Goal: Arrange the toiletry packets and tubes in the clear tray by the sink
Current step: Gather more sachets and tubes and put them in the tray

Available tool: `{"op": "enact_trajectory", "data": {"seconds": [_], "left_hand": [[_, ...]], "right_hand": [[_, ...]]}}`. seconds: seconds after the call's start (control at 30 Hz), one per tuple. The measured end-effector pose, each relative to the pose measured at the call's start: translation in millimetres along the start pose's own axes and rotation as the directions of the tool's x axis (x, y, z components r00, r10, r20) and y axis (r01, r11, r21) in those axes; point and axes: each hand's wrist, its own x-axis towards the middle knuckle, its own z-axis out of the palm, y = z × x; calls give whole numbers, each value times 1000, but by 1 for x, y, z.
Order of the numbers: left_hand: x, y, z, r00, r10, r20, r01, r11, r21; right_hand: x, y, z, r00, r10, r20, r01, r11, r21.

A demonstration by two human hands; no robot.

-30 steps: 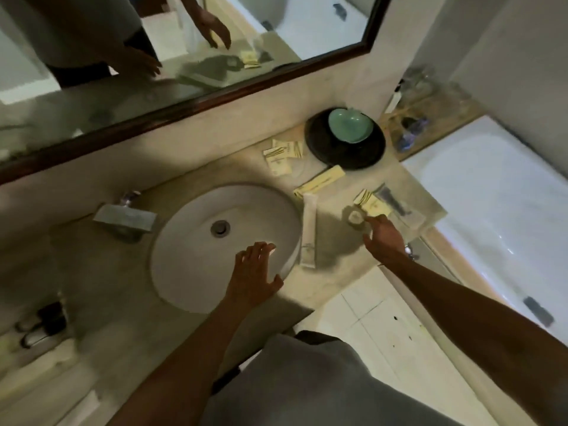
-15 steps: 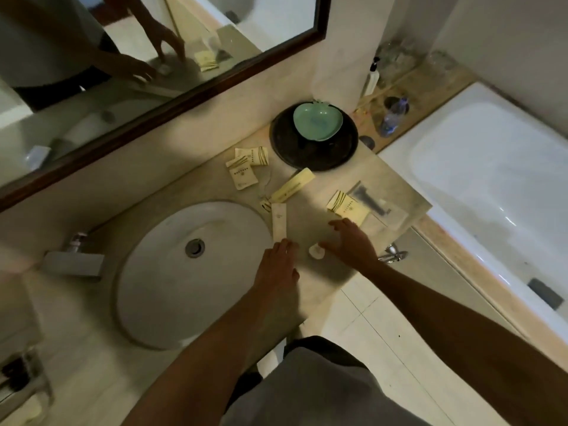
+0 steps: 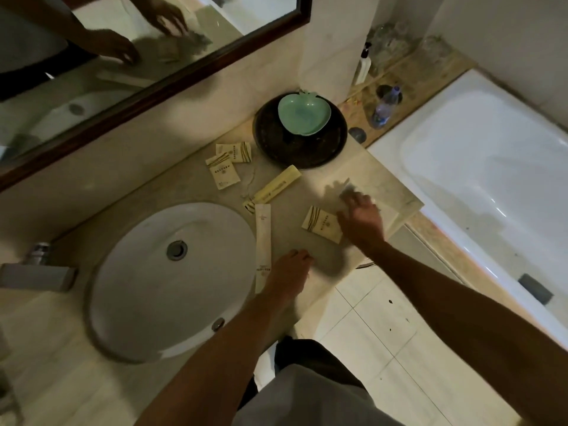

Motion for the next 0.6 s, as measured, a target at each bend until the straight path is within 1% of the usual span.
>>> {"op": "enact_trajectory", "data": {"seconds": [0.03, 0.07, 0.13, 0.23, 0.3, 0.33, 0.37, 0.4, 0.43, 0.47, 0.53, 0.6], "left_hand": [[-2, -1, 0, 1000, 4, -2, -4, 1000, -15], [-4, -3, -1, 1000, 13, 1, -13, 1000, -21], [-8, -5, -1, 1000, 27, 11, -26, 999, -35], [-17, -11, -4, 999, 37, -11, -38, 995, -92], [-25, -16, -5, 996, 27, -89, -39, 990, -132], [-29, -19, -8, 991, -3, -135, -17, 990, -142], [-32, -21, -13, 984, -51, -168, 26, 989, -146], [-35, -25, -18, 975, -104, -197, 77, 987, -139], [-38, -30, -22, 963, -149, -226, 125, 985, -119], [-40, -35, -27, 952, -179, -249, 162, 983, -90], [-44, -46, -33, 940, -176, -294, 171, 984, -44], [-42, -56, -36, 952, -112, -284, 120, 993, 11]], "right_hand": [[10, 11, -6, 996, 84, 7, -84, 996, -7], [19, 22, -10, 986, 162, 48, -162, 987, -7], [30, 37, -15, 962, 247, 115, -246, 969, -17], [34, 42, -13, 971, 216, 105, -212, 976, -42], [28, 35, -12, 981, 188, 43, -187, 982, -17], [23, 26, -13, 988, 157, 7, -157, 987, 19], [14, 14, -16, 995, 95, -15, -94, 994, 59], [4, 0, -16, 1000, 3, -13, -1, 996, 91], [-6, -16, -15, 994, -107, 14, 105, 989, 106], [-15, -31, -12, 976, -205, 74, 195, 974, 117], [-24, -58, -6, 926, -324, 193, 301, 943, 143], [-26, -78, 0, 883, -388, 263, 354, 920, 166]]}}
